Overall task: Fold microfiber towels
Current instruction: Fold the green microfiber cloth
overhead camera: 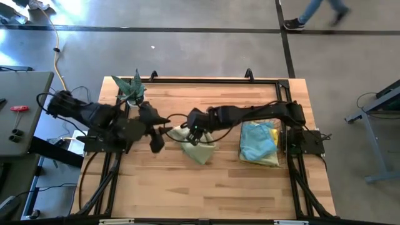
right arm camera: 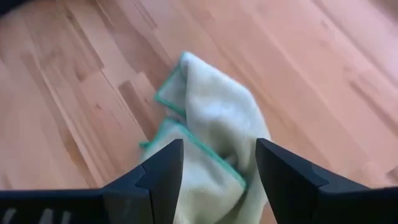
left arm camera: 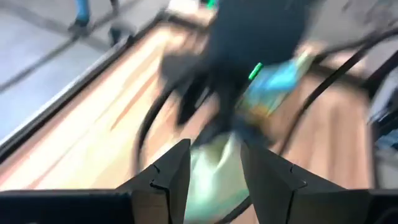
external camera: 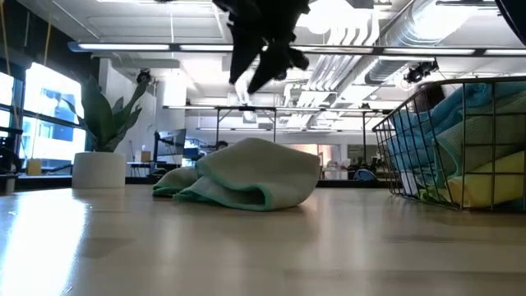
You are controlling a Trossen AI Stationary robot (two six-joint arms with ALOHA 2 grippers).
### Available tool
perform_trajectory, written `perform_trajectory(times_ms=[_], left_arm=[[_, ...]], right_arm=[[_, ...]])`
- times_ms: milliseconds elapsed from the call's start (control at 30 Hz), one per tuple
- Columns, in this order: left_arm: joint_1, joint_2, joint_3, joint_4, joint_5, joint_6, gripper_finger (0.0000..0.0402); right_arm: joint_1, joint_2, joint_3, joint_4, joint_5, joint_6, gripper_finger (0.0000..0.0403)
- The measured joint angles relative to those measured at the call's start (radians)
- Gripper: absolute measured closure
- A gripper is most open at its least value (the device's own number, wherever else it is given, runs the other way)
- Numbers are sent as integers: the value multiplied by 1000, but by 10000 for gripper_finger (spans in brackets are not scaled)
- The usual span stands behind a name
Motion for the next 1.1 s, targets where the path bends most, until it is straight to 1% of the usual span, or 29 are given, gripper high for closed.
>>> perform_trajectory(times_ms=[67,167,267,367,467,533,600,633,700,767,800,900,1033,1100], left_arm=[[46,-4,0,-113,48,-39,268],[93,0,-37,-199,129,-51,268],[122,2,-126,-218,221,1,268],[162,2,-231,-218,308,26,268],[209,2,-343,-173,411,50,268],[230,2,-426,-72,478,57,268],[246,2,-509,60,551,65,268],[252,2,-546,129,585,70,268],[260,2,-618,287,642,70,268],[259,2,-675,417,678,42,268],[257,2,-697,464,688,24,268],[246,2,-737,538,697,-22,268],[229,2,-742,546,669,-30,268],[227,2,-742,549,655,-30,268]], right_arm=[[-9,0,42,-24,-1,-23,208],[-27,0,83,-77,-3,-43,208],[-49,0,121,-148,-2,-46,208],[-72,0,126,-198,-2,-46,208],[-91,0,111,-222,-2,-98,208],[-100,-1,76,-222,-17,-180,208],[-107,0,31,-218,-50,-304,208],[-110,0,2,-201,-82,-370,208],[-115,-1,-77,-124,-186,-498,208],[-115,2,-156,-41,-279,-600,208],[-115,2,-186,14,-308,-633,208],[-114,2,-253,191,-368,-651,208],[-128,1,-311,381,-404,-630,208],[-136,5,-342,428,-406,-591,208]])
